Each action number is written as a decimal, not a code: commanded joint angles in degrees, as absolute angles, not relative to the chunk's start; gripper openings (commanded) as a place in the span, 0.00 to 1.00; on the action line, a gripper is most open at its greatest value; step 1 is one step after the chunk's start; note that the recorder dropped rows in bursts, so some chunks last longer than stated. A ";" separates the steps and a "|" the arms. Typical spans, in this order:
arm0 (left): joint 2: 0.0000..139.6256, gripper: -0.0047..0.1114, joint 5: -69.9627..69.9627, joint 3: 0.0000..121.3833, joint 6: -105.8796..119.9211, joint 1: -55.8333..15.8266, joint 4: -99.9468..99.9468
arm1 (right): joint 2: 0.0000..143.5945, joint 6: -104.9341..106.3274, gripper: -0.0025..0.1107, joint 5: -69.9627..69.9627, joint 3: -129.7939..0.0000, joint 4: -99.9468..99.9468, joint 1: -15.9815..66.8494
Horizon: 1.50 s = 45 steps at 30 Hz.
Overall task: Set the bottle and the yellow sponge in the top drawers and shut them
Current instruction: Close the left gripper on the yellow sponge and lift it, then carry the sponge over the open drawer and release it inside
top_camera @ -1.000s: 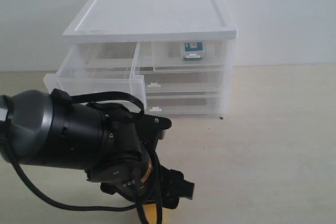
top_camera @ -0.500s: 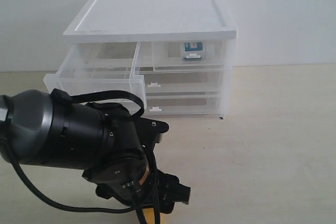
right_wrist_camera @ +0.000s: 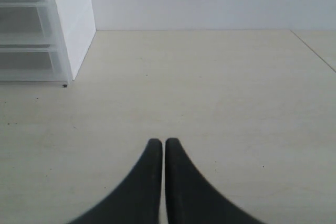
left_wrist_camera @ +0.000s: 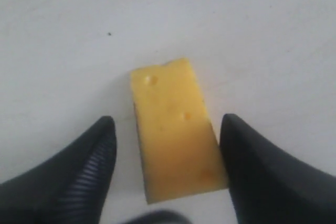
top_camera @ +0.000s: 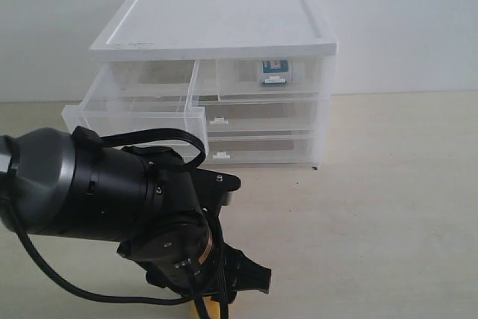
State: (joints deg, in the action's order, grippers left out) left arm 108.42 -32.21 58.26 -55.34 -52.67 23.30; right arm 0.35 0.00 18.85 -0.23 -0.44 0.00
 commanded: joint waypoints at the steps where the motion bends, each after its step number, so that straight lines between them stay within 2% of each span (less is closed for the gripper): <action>1: 108.47 0.36 -33.07 58.43 -54.35 -53.13 22.91 | 0.00 0.00 0.02 18.46 0.00 -0.56 0.00; 7: 108.47 0.12 -33.07 58.43 -51.71 -53.13 22.91 | 0.00 0.00 0.02 18.46 0.00 -0.56 0.00; 9: 108.47 0.08 -33.07 58.43 -50.39 -53.13 22.91 | 0.00 0.00 0.02 18.46 0.00 -0.56 0.00; 20: 104.26 0.08 -39.34 62.16 -35.07 -53.13 16.88 | 0.00 0.00 0.02 18.46 0.00 -0.56 0.00; 31: 96.38 0.08 -44.04 69.43 -3.11 -52.87 0.50 | 0.00 0.00 0.02 18.46 0.00 -0.56 0.00; 39: 94.97 0.08 -58.70 80.34 16.18 -47.64 -4.51 | 0.00 0.00 0.02 18.46 0.00 -0.56 0.00; 45: 94.18 0.08 -64.74 86.25 30.62 -43.06 -11.53 | 0.00 0.00 0.02 18.35 0.00 -0.56 0.00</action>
State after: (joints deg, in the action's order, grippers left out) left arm 95.43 -61.87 83.74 24.23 -44.82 -8.11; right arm 0.31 0.00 18.85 -0.23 -0.44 0.00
